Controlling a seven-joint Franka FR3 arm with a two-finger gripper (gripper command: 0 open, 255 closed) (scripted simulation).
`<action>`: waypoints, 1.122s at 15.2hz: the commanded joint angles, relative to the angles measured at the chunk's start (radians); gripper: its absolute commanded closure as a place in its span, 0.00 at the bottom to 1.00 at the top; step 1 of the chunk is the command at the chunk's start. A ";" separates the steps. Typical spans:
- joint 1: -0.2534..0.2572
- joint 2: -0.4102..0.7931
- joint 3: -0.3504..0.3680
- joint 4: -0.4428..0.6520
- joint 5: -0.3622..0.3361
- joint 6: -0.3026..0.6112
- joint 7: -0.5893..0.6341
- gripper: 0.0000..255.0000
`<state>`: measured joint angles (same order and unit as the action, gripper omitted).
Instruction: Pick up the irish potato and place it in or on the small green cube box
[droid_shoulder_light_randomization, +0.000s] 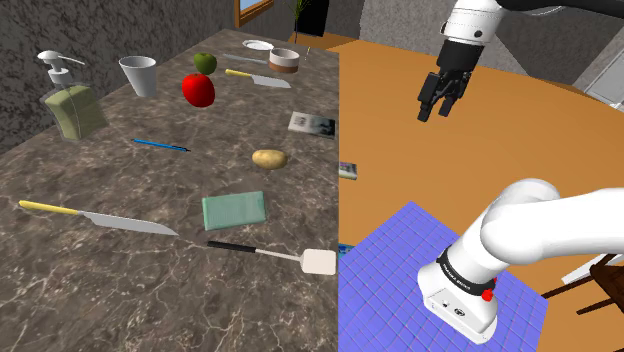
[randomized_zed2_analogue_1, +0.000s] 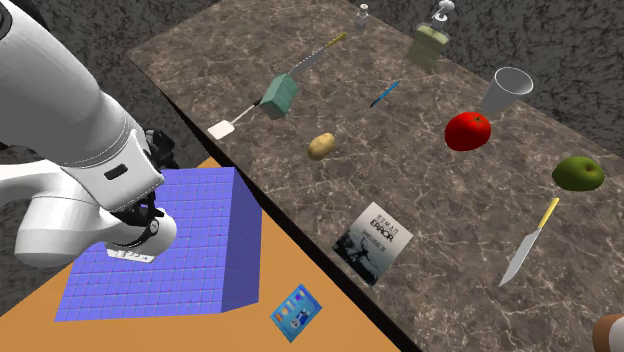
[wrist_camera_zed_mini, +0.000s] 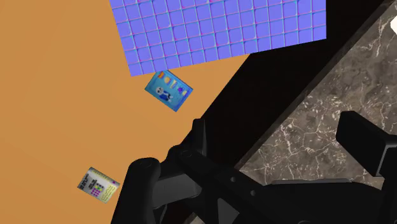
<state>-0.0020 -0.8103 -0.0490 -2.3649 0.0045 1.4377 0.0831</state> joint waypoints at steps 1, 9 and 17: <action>0.000 0.000 0.000 0.000 0.000 0.000 0.000 0.00; 0.069 0.261 0.023 0.042 0.019 0.218 -0.080 0.00; 0.128 0.540 0.057 0.159 0.034 0.381 -0.156 0.00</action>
<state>0.1211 -0.3057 0.0065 -2.2269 0.0386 1.8027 -0.0589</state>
